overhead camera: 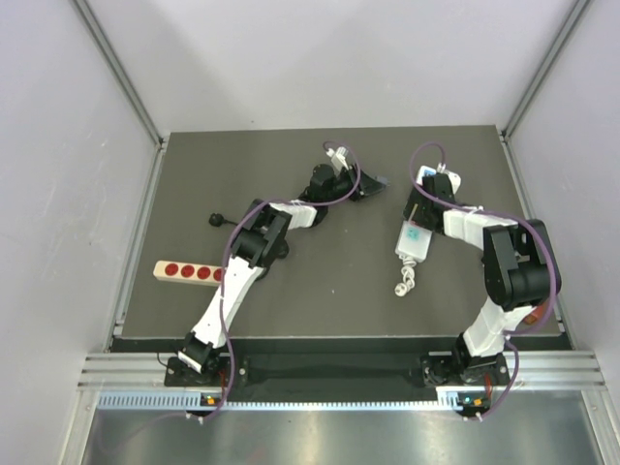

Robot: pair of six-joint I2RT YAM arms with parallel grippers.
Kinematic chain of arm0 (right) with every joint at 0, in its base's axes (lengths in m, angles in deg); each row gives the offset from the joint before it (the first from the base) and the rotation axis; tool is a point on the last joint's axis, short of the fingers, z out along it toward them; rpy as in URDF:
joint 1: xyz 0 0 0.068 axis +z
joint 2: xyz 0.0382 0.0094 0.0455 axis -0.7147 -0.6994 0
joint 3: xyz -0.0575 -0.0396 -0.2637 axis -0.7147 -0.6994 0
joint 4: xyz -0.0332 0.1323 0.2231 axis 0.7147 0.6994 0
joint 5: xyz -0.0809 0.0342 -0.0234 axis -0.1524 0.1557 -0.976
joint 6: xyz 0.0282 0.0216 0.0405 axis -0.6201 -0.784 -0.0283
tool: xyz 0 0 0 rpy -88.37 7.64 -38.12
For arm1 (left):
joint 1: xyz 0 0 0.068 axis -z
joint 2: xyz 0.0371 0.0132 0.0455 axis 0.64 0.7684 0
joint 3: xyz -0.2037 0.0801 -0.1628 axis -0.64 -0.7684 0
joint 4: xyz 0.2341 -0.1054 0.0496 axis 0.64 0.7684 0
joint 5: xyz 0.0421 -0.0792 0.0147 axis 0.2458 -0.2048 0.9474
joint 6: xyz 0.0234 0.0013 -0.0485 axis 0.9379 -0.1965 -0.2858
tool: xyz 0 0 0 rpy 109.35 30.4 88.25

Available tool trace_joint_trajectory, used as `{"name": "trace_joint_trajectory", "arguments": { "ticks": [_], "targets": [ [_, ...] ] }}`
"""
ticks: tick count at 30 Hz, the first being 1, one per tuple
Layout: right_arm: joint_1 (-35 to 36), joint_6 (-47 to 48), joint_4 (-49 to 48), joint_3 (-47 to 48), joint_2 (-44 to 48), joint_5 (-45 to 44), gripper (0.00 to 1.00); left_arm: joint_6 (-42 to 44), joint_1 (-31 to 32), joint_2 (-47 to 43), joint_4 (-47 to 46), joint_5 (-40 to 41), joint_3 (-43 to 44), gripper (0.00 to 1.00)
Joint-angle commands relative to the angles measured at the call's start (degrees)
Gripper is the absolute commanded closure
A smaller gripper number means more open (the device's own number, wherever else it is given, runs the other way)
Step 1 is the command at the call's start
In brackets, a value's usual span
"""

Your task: Pull the plug off the socket

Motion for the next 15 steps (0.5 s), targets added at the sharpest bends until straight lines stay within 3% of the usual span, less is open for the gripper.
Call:
{"name": "trace_joint_trajectory", "arguments": {
  "ticks": [1,12,15],
  "targets": [
    [-0.3,-0.5,1.2,1.3,-1.5,-0.3,1.00,4.9,0.2,-6.6,-0.8,0.7,-1.4,1.00],
    [0.9,1.3,1.4,2.8,-2.1,-1.2,1.00,20.2,0.2,-22.9,5.4,6.1,-19.5,1.00],
    [2.4,1.7,2.1,3.3,-2.2,-3.6,0.88,20.4,0.3,-26.9,5.7,5.5,-23.4,1.00]
  ]
}}
